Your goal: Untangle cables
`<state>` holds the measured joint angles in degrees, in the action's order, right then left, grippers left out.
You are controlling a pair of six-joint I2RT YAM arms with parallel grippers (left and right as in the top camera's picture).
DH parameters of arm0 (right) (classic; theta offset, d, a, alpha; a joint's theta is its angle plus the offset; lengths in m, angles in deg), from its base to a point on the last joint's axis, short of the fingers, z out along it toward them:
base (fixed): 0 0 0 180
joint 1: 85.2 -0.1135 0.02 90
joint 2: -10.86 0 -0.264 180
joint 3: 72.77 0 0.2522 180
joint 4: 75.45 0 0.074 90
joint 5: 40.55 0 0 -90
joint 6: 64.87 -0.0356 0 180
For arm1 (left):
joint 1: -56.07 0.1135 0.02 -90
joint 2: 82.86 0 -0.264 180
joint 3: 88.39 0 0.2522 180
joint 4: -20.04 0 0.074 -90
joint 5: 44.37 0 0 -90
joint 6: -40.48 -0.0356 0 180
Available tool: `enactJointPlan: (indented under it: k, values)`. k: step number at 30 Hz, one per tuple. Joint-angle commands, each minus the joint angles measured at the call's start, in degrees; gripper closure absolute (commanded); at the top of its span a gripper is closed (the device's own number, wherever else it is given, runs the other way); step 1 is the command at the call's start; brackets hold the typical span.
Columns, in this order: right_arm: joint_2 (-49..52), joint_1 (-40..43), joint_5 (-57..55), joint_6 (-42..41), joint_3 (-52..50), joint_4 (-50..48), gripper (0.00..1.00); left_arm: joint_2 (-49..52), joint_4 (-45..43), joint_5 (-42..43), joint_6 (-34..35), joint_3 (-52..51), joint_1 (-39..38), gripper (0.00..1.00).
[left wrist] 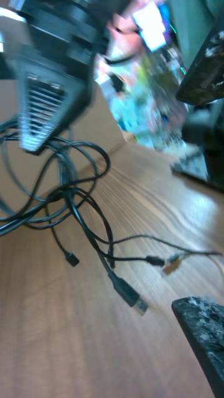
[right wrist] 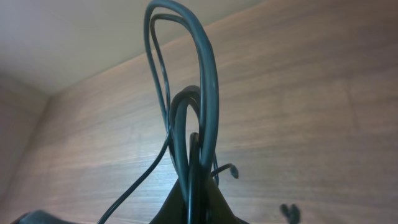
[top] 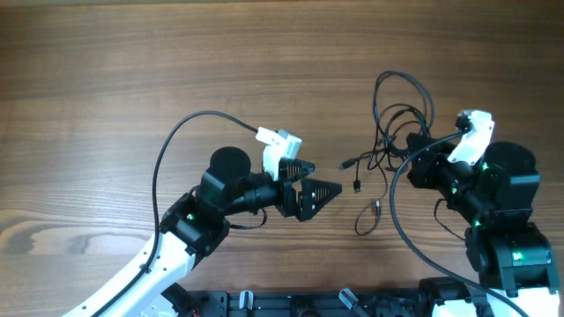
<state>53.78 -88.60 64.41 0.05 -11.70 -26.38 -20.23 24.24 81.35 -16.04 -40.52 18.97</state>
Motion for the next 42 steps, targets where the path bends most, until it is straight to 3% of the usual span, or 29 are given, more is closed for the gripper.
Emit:
enactJointPlan:
  k: [1,6,15,18,21,22,23,24,29,37,42]
  values:
    - [0.00,0.02,-3.30,-3.61,1.53,-0.13,0.96,0.07,-4.22,-2.93,18.84,0.07,-2.60,0.00]
    - [0.00,0.02,0.55,-1.18,1.53,-0.09,0.96,1.20,-7.10,-14.95,24.22,0.07,-9.11,0.00]
    - [0.00,0.02,8.57,2.62,1.53,-1.18,0.96,12.46,-25.46,-19.69,26.14,0.09,-11.91,0.01]
    - [0.00,0.02,9.57,2.62,1.53,-1.60,0.96,14.32,-26.77,-20.17,26.16,0.24,-11.93,0.19]
    - [0.00,0.02,9.57,2.58,1.53,-2.01,0.96,15.08,-25.05,-20.17,25.27,2.69,-12.68,0.22]
    - [0.00,0.02,9.55,2.60,1.51,-1.84,0.96,15.08,-23.04,-20.15,25.27,3.58,-12.66,0.28]
    - [0.00,0.02,9.53,2.62,1.42,-1.84,0.95,15.08,-21.49,-20.17,25.22,4.37,-12.68,0.52]
    - [0.11,0.02,9.29,2.62,1.40,-1.77,0.96,15.06,-21.49,-20.13,24.50,4.61,-12.68,0.71]
    - [3.52,0.02,8.68,3.50,1.31,-1.55,0.96,15.06,-19.34,-20.15,22.21,7.61,-12.66,0.94]
    - [6.01,0.02,7.96,11.76,1.31,1.64,0.96,5.95,-18.93,-20.15,22.25,8.63,-3.61,0.96]
    - [5.99,0.02,8.28,13.09,1.31,1.62,0.96,-2.19,-12.94,-20.15,22.21,8.61,4.79,0.95]
